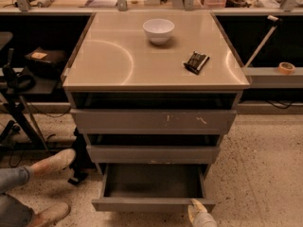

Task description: Open bottom drawer

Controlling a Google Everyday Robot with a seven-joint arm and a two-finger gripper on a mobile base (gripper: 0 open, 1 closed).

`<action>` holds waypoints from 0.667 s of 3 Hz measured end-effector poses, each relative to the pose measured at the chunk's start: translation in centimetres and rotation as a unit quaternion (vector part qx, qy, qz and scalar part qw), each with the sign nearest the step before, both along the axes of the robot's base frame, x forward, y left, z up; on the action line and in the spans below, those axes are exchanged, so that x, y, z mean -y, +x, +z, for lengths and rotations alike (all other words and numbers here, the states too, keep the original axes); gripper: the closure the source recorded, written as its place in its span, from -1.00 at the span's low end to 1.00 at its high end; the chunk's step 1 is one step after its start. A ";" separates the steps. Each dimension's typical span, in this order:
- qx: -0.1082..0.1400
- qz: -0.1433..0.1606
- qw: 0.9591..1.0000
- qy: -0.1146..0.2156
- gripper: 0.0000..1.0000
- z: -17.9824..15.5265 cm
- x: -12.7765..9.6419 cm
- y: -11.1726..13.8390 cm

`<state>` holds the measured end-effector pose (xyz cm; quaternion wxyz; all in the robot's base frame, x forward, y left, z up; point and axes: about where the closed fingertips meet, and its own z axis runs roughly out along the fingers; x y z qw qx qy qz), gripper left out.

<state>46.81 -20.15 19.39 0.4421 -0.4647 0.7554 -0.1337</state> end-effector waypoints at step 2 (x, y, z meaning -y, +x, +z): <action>0.000 0.000 1.000 0.000 0.16 0.2 0.0 0.0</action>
Offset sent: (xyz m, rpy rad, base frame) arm 0.0000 0.0000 0.0020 0.0000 0.0000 0.0000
